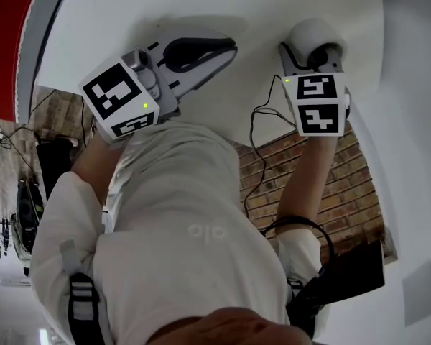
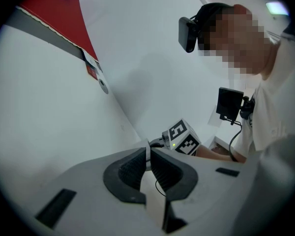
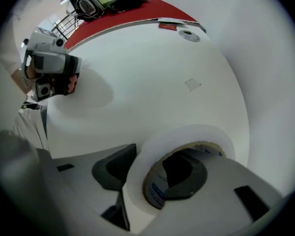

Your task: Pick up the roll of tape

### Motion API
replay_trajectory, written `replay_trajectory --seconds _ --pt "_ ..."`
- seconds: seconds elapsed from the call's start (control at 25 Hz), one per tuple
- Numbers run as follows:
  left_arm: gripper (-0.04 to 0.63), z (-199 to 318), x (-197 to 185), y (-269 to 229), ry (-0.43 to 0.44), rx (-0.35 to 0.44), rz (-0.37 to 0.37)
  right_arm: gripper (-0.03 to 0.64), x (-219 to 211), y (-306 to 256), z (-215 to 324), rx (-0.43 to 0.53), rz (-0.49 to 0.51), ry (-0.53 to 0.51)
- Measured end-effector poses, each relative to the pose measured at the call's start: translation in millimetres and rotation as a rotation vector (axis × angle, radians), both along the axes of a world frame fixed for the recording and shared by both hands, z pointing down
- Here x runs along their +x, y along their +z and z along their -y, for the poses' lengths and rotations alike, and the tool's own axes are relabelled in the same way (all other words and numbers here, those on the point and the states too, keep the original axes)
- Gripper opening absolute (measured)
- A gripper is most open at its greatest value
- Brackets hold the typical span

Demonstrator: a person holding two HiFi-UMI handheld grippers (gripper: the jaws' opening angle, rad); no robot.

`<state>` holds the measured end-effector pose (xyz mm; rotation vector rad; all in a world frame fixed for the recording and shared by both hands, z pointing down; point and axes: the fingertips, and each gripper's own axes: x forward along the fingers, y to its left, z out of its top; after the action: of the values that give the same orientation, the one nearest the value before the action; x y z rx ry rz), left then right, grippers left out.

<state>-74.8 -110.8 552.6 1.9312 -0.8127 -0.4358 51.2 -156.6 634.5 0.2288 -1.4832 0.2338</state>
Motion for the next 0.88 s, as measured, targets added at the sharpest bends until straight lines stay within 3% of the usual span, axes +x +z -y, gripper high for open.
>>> replay_trajectory --seconds 0.44,0.88 --pt "0.011 0.0 2.1 -0.9 0.017 0.004 -0.028 0.17 -2.6 0.8 -0.2 -0.067 -0.007 0.025" --pt "0.011 1.1 2.8 -0.4 0.034 0.002 0.028 0.135 2.1 -3.2 -4.7 -0.088 0.046 0.05"
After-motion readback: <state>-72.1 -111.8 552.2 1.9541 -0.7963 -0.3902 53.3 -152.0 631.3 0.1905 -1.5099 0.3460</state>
